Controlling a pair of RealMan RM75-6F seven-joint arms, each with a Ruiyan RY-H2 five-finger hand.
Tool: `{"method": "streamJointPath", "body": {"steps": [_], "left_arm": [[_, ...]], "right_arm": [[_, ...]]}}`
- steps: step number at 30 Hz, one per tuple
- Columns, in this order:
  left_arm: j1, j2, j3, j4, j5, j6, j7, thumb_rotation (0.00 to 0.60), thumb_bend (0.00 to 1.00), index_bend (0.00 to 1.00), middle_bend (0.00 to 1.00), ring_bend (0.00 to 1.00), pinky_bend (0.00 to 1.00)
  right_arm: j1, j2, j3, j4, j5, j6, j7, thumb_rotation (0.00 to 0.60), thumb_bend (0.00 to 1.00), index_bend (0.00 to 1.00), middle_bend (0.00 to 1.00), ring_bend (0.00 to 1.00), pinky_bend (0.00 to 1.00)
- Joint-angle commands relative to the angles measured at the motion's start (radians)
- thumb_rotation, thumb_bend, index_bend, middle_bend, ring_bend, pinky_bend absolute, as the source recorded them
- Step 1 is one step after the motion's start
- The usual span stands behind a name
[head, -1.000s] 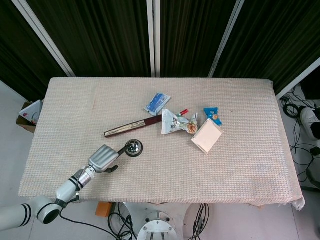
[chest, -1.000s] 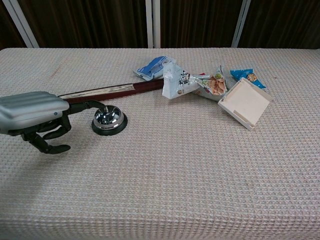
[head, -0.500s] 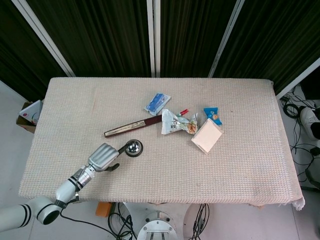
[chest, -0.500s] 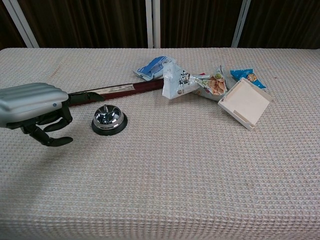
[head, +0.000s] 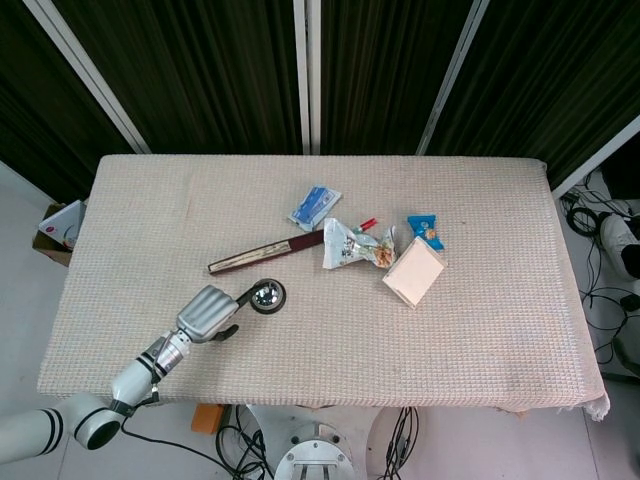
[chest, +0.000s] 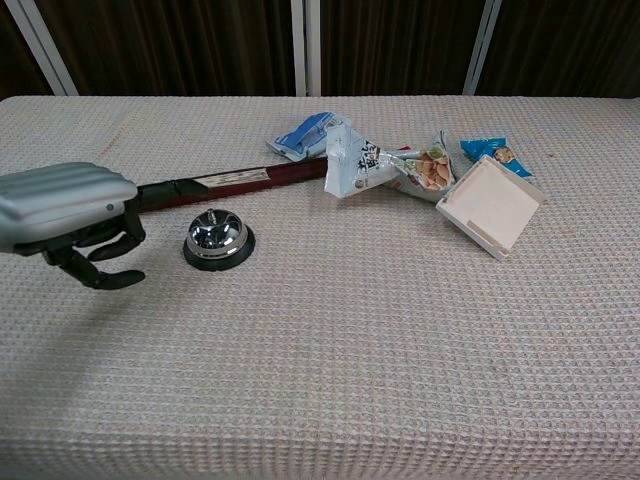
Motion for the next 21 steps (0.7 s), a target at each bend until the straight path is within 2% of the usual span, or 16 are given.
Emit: {"method": "streamJointPath", "body": {"steps": [1, 12, 21], "left_arm": [[0.0, -0.005, 0.003, 0.008, 0.007, 0.0, -0.008, 0.6, 0.33, 0.02, 0.84, 0.82, 0.83], [-0.021, -0.017, 0.016, 0.022, -0.033, -0.087, 0.025, 0.6, 0.33, 0.02, 0.84, 0.82, 0.83], [-0.005, -0.015, 0.001, 0.012, 0.007, -0.001, -0.007, 0.6, 0.33, 0.02, 0.84, 0.82, 0.83]], "right_arm": [[0.001, 0.0, 0.0, 0.001, 0.001, -0.002, 0.0, 0.6, 0.18, 0.0, 0.0, 0.0, 0.0], [0.001, 0.003, 0.0, -0.002, 0.002, -0.005, -0.003, 0.6, 0.18, 0.0, 0.0, 0.0, 0.0], [0.004, 0.001, -0.001, -0.001, 0.001, -0.009, 0.0, 0.6, 0.18, 0.0, 0.0, 0.0, 0.0]]}}
